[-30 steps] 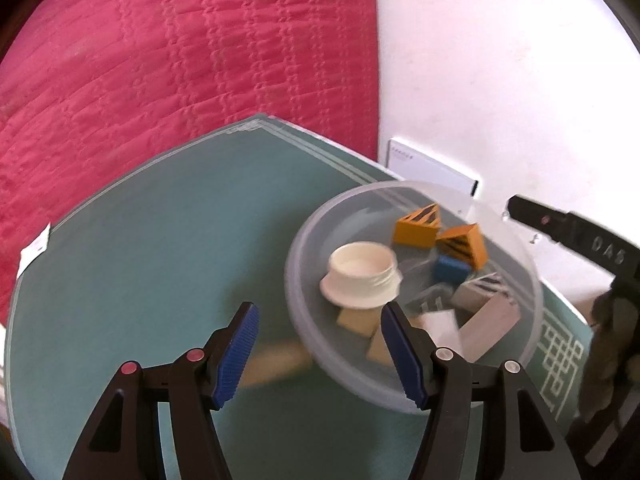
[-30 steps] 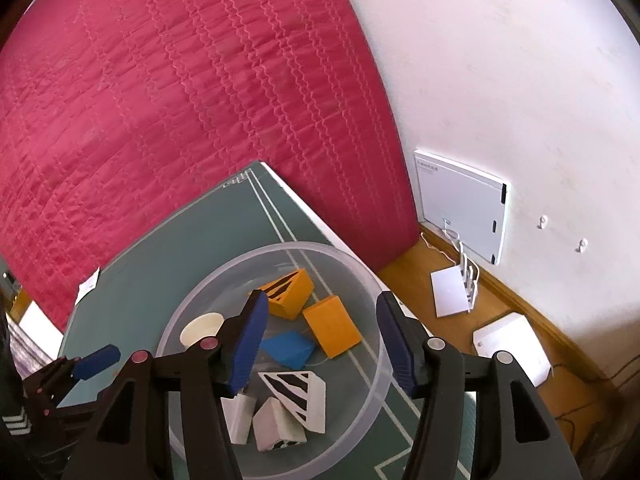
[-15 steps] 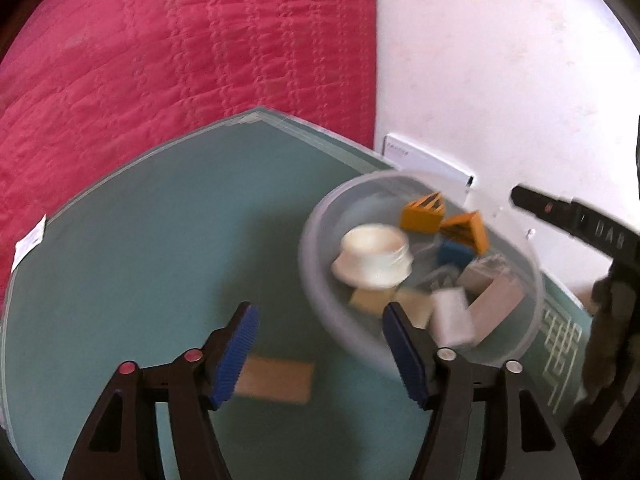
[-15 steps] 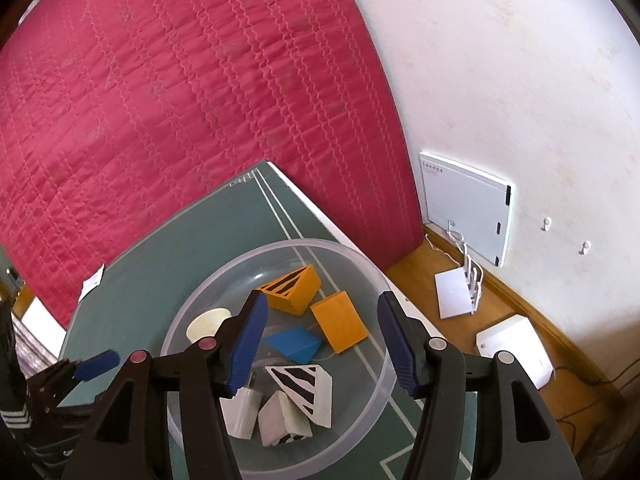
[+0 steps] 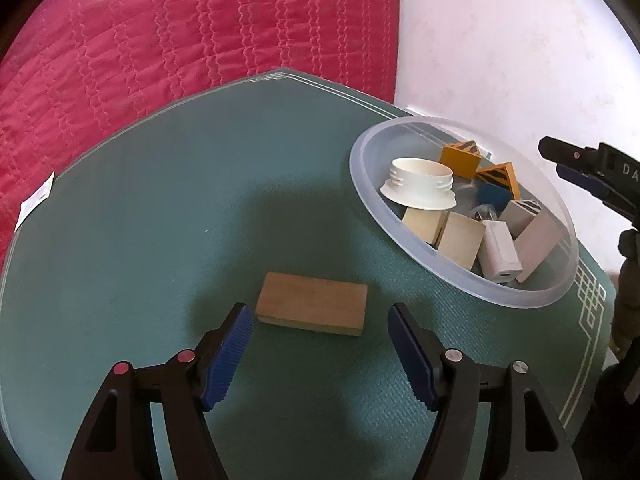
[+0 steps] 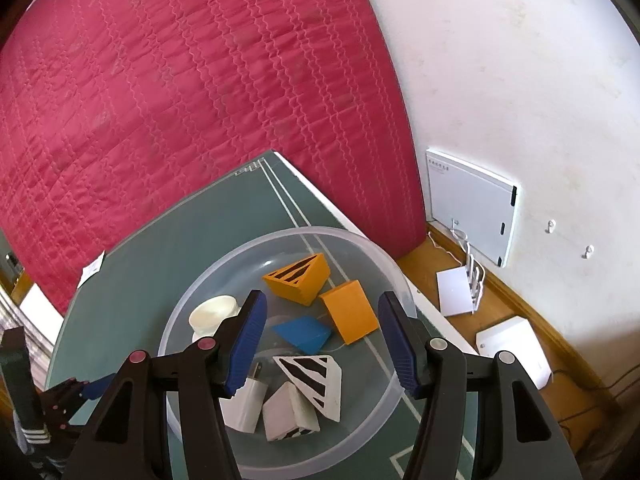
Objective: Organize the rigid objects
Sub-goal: 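Carry the brown wooden block into the clear bowl and open the left gripper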
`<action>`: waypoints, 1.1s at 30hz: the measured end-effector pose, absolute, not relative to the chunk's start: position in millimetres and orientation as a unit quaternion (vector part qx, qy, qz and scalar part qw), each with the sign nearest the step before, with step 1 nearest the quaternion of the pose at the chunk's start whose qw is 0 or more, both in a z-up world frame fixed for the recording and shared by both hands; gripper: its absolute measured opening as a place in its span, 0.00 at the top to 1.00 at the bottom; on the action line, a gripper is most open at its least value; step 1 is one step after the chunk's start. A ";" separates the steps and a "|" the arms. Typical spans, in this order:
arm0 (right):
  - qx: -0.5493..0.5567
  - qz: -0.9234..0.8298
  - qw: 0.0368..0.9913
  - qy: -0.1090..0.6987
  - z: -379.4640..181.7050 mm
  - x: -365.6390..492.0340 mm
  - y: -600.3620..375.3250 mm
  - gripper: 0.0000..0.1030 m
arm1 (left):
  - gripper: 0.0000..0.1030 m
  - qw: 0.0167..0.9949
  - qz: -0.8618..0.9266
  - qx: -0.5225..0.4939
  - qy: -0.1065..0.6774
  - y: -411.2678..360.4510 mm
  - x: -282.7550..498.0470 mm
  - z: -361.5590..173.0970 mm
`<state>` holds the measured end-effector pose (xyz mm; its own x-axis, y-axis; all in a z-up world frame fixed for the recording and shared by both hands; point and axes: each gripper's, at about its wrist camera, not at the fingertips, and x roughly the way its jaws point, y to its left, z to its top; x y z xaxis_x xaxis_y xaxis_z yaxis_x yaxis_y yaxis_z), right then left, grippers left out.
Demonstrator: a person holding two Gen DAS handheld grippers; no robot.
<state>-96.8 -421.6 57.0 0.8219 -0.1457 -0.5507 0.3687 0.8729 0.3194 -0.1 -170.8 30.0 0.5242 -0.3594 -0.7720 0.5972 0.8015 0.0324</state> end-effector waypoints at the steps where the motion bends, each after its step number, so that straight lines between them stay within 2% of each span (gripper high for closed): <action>1: 0.211 -0.138 0.931 0.264 57.0 -96.9 -421.5 0.42 | 0.28 0.860 -0.278 0.151 0.400 -172.6 0.8 28.5; 8: 0.209 -0.138 0.931 0.265 56.5 -96.7 -421.2 0.42 | 0.29 0.858 -0.272 0.151 0.410 -174.2 15.1 17.6; 10: 0.210 -0.139 0.931 0.264 56.7 -97.2 -421.1 0.42 | 0.35 0.858 -0.275 0.154 0.406 -173.1 14.6 18.5; 21: 0.216 -0.144 0.932 0.255 61.1 -96.6 -419.6 0.42 | 0.35 0.868 -0.278 0.147 0.383 -175.3 9.5 41.4; 26: 0.220 -0.145 0.932 0.249 63.8 -98.0 -419.5 0.42 | 0.35 0.871 -0.303 0.149 0.357 -196.8 5.3 64.9; 33: 0.229 -0.150 0.931 0.242 66.5 -103.3 -427.0 0.42 | 0.35 0.855 -0.352 0.178 0.338 -241.6 -2.3 71.0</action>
